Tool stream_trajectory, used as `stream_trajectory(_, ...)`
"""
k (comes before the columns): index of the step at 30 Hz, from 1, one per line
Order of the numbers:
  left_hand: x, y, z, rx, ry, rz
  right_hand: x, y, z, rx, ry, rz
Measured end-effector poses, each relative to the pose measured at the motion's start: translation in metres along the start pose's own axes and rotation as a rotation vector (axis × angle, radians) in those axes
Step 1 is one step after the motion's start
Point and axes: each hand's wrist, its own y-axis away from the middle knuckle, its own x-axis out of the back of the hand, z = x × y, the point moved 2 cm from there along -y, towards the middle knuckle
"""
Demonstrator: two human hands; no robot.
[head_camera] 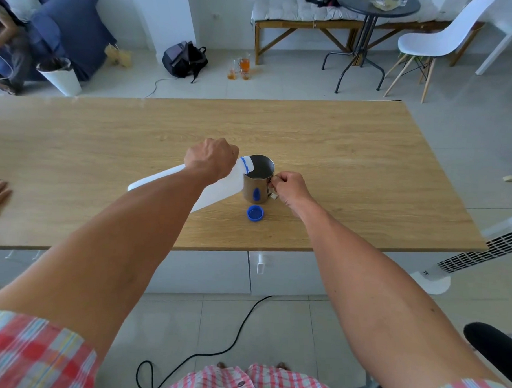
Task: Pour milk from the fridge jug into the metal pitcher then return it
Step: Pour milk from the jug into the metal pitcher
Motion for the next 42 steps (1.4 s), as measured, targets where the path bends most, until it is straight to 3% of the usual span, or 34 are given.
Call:
stream_trajectory(22,0.009,0.004,0.008,-0.087,-0.193,-0.052,0.000,0.000,-0.003,0.022,0.034,-0.005)
stream_trajectory(42,0.007,-0.007,0.008,-0.014,-0.086,-0.061,0.001,-0.002,-0.002,0.031,0.027,-0.002)
